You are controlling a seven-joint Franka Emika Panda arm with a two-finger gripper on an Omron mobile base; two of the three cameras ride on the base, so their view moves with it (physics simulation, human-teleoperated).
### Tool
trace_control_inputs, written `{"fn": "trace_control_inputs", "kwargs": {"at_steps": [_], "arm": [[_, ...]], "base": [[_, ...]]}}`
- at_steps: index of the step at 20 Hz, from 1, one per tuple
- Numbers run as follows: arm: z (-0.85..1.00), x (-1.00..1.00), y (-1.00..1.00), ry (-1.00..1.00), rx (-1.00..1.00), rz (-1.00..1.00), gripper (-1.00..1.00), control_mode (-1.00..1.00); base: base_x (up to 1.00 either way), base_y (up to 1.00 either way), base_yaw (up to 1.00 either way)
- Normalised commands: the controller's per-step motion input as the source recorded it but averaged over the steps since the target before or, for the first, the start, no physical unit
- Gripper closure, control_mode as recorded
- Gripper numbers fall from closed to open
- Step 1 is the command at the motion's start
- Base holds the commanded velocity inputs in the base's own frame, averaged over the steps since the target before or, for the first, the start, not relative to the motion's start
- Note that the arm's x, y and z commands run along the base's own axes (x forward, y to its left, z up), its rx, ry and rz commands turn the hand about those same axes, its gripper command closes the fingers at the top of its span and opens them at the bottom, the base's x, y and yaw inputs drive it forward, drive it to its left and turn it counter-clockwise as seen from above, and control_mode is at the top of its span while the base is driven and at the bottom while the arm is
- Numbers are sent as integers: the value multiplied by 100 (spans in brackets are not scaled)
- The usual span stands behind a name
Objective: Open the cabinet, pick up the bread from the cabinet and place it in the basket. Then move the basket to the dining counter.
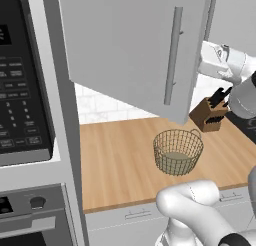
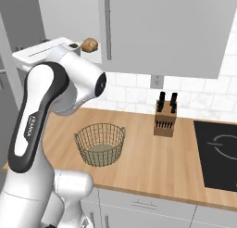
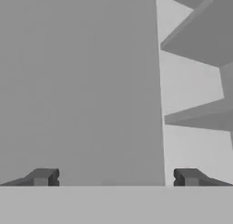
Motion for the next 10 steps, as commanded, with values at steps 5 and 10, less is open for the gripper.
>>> {"fn": "trace_control_inputs", "kwargs": {"at_steps": [5,10], "arm": [[-4,-42,100,0,-11,26,-100,-100],[-1,-30,100,0,-10,21,-100,-100]], "base": [[0,0,0],[0,0,0]]}}
